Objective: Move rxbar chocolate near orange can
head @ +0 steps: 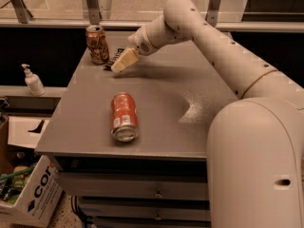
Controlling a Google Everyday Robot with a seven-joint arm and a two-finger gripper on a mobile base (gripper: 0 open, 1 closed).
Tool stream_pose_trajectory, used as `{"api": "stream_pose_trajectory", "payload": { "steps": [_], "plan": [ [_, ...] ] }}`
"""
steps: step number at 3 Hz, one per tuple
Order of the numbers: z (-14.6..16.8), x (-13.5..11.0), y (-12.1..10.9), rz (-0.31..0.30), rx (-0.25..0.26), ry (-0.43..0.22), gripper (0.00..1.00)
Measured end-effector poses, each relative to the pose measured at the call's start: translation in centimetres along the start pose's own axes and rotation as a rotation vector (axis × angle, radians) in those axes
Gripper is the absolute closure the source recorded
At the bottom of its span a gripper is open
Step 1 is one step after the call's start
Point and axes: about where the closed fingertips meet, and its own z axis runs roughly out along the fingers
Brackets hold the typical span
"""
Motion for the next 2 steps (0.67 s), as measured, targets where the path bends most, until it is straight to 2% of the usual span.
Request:
{"api": "stream_pose_trajectory", "payload": {
  "steps": [1,2],
  "plan": [
    [-0.1,-0.1,0.1,0.001,0.000,0.000,0.00],
    [-1.8,0.2,-0.2,0.016,0.013,-0.015,0.00]
  ]
}}
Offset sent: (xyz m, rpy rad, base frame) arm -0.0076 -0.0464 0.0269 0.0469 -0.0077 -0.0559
